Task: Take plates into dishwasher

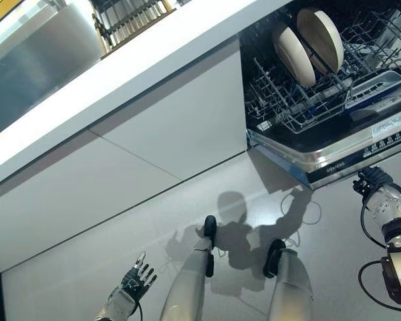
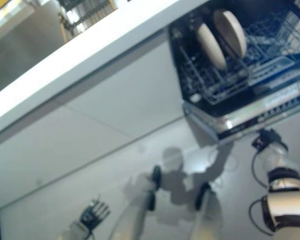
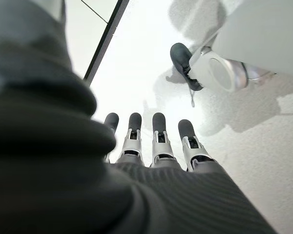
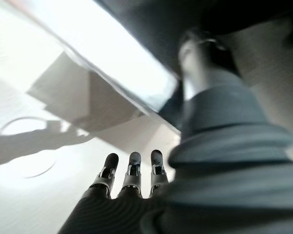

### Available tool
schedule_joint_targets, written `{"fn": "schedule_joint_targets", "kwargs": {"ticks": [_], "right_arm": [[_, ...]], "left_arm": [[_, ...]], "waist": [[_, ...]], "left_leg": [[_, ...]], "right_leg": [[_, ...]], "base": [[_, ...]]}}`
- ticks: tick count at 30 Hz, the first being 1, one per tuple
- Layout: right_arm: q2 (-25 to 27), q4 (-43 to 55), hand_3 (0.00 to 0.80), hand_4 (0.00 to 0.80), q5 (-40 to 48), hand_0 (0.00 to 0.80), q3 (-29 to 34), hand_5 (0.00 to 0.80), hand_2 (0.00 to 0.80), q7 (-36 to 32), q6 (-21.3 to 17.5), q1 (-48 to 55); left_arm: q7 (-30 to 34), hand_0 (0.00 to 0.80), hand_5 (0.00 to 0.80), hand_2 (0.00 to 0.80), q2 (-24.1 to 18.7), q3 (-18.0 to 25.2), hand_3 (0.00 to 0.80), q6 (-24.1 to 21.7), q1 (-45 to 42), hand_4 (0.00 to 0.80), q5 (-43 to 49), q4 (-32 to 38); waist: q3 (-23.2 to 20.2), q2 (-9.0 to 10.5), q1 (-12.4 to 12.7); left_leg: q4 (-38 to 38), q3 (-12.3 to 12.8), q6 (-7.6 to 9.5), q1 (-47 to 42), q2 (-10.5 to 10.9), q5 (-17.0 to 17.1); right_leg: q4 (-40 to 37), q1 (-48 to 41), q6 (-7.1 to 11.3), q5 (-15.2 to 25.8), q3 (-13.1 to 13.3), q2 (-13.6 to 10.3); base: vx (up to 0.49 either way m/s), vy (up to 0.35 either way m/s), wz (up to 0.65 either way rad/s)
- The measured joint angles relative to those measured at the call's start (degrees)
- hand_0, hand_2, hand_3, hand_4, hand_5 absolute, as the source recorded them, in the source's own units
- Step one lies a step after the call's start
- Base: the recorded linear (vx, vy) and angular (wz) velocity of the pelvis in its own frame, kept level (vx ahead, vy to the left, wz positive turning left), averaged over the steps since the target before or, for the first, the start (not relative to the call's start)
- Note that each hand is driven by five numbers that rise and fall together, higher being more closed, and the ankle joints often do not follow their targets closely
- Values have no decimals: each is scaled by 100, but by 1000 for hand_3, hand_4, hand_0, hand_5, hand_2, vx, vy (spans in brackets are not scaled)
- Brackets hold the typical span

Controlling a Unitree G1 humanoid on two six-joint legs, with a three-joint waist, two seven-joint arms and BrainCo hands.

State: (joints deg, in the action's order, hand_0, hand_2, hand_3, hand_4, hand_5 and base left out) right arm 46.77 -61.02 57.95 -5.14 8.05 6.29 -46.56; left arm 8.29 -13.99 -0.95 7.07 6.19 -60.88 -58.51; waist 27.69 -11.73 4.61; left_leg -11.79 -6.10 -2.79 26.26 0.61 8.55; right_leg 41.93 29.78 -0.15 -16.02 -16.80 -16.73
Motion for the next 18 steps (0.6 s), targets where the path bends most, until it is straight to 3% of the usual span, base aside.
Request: {"fn": "schedule_joint_targets", "kwargs": {"ticks": [13,18], "right_arm": [[-108,488,0,0,113,0,117,0,0,-270,-250,-1239],[-159,360,0,0,-337,0,64,0,0,-176,23,-1403]], "left_arm": [[311,0,0,0,-19,2,0,3,-112,0,395,-11],[336,0,0,0,-109,-3,0,-12,-116,0,398,-4]], "waist": [[4,13,589],[18,171,744]], "left_leg": [[-80,-212,-3,-188,260,-2],[-77,-205,-4,-224,281,-1]], "right_leg": [[20,-570,124,-206,-350,-227],[-17,-737,155,-262,-436,-240]], "base": [[61,1,25],[-25,-28,22]]}}
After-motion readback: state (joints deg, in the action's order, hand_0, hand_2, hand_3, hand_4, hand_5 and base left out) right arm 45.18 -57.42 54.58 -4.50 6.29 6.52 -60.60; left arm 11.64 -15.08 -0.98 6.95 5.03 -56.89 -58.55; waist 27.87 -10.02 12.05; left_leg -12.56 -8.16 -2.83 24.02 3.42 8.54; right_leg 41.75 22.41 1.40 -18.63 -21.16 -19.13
